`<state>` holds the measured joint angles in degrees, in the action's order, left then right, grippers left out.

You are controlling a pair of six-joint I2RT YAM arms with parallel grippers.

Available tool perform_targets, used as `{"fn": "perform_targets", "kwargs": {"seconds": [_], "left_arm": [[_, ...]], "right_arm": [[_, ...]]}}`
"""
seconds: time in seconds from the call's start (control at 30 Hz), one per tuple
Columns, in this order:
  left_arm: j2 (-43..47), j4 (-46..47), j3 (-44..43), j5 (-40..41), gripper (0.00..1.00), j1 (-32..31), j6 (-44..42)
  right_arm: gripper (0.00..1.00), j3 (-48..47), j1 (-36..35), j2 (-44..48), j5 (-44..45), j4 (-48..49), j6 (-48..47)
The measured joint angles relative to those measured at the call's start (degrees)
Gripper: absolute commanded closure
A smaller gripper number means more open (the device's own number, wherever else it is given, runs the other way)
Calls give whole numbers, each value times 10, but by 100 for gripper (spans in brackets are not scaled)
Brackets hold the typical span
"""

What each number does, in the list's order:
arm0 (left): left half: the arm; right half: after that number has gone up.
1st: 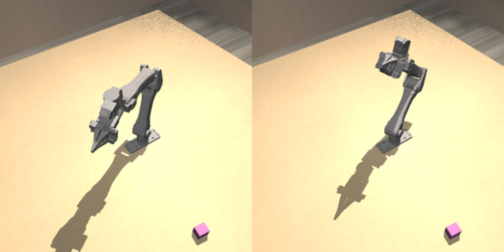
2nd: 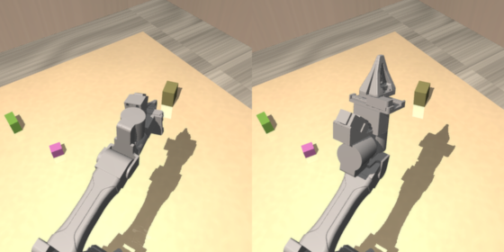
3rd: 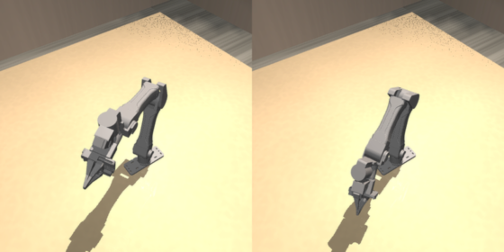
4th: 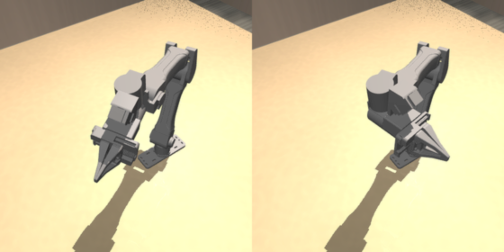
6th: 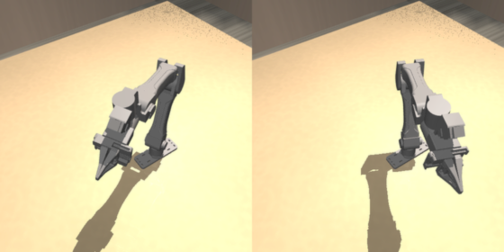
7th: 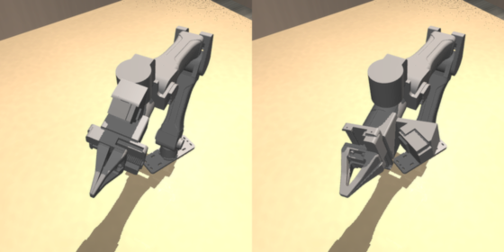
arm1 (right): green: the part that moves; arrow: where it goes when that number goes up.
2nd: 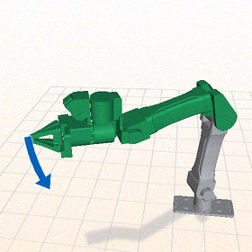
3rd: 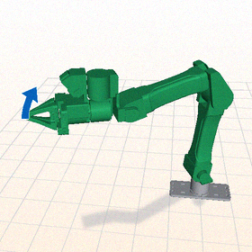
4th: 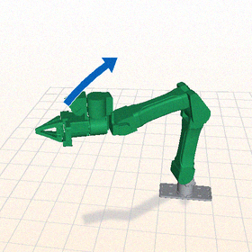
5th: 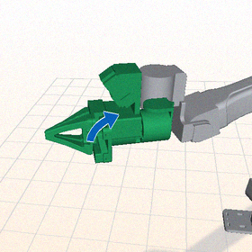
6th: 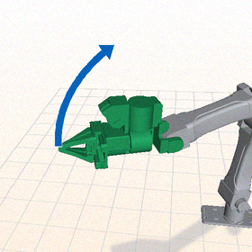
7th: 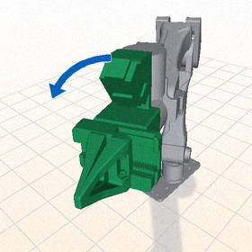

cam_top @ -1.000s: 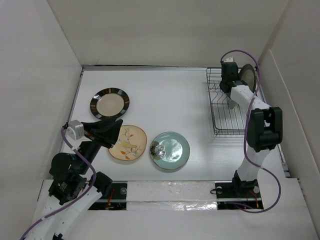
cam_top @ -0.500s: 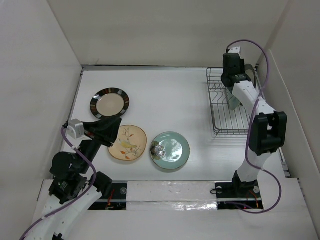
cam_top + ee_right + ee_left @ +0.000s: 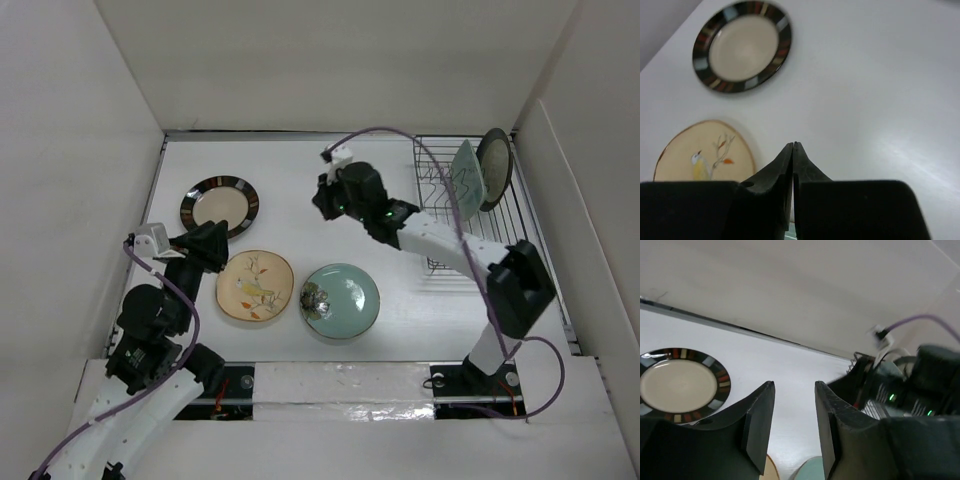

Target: Load the plates into the dish rack

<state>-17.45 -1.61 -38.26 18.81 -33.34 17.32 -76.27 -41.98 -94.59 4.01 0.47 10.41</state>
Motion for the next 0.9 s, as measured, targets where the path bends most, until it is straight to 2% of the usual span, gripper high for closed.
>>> {"fn": "perform_targets", "kwargs": {"seconds": [0.07,0.1,0.17,0.2,0.53,0.9], "left_arm": [[-5,-1,0,35,58,0,10],[-7,-1,0,51,57,0,13],[-9,0,0,69,57,0,12],[-11,0,0,73,57,0,10],[-63,0,2,74,56,19,-12],[-75,1,4,67,56,19,-25]], "right_arm": [[66,1,-26,-53,-30,7,17],[58,2,-38,-79,-48,7,24],[45,2,-53,-118,-85,12,39],[43,2,-57,-136,-105,16,49],[41,5,-51,-210,-236,65,107],[53,2,-49,-270,-305,76,130]]}}
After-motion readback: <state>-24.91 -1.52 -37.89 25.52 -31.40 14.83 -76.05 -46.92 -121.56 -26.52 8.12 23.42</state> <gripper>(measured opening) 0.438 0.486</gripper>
